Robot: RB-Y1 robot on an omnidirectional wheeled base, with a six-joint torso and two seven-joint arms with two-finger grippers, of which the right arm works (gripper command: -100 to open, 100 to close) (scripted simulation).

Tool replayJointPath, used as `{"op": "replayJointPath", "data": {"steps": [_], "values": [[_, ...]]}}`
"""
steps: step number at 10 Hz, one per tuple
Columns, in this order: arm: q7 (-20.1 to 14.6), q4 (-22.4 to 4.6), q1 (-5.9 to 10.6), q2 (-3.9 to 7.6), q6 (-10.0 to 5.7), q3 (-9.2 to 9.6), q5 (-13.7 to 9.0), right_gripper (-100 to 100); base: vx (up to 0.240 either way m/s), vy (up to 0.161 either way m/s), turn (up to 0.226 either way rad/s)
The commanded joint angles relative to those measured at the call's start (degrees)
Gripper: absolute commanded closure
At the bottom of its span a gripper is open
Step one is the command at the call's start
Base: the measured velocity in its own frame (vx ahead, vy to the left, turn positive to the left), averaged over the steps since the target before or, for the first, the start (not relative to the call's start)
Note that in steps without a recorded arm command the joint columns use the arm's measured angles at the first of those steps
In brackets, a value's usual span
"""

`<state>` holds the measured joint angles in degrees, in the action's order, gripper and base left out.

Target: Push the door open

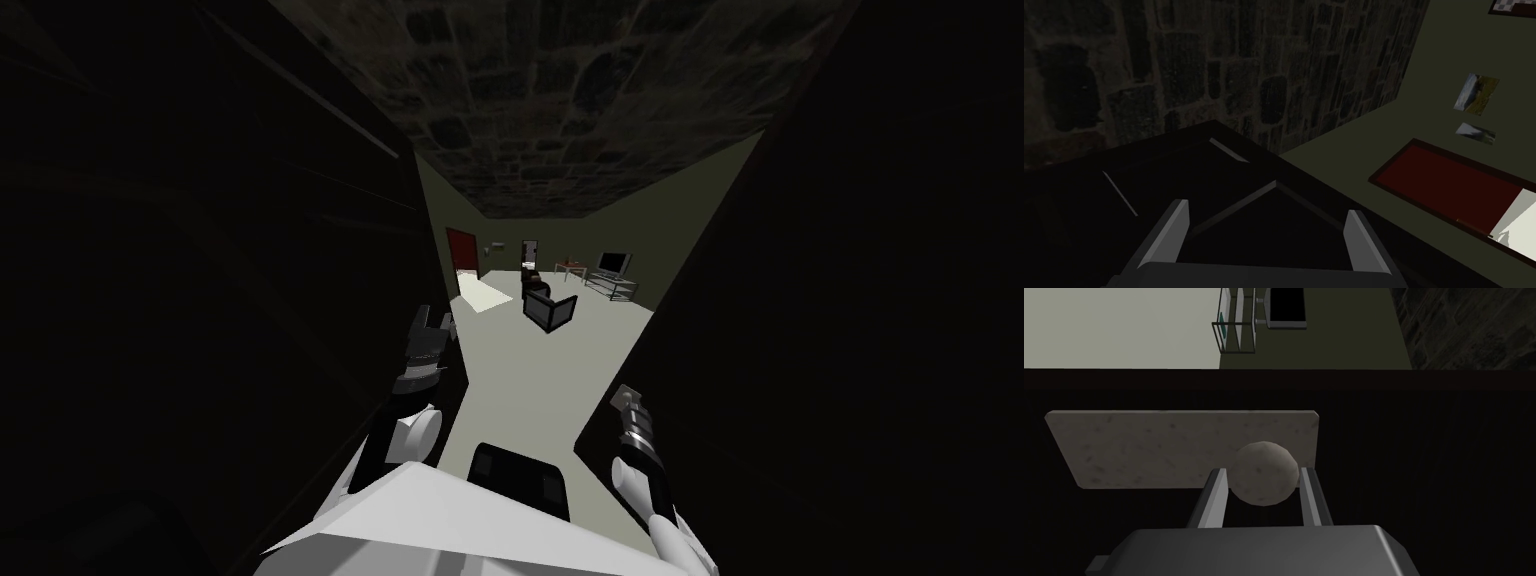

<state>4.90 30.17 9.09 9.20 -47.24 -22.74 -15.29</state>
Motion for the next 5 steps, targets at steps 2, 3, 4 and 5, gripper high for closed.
{"op": "replayJointPath", "data": {"steps": [2,3,4,5], "values": [[0.4,-1.6,0.88,1.02,-1.08,-1.61,-1.0,100,0.214,-0.030,-0.035],[0.7,-1.7,0.82,1.15,-1.15,-2.24,-1.4,100,0.210,-0.032,-0.045],[0.7,-1.7,0.82,1.15,-1.15,-2.24,-1.4,100,0.135,-0.028,-0.016],[1.1,-1.8,0.73,1.35,-1.24,-3.19,-2.1,100,0.138,-0.027,-0.026]]}}
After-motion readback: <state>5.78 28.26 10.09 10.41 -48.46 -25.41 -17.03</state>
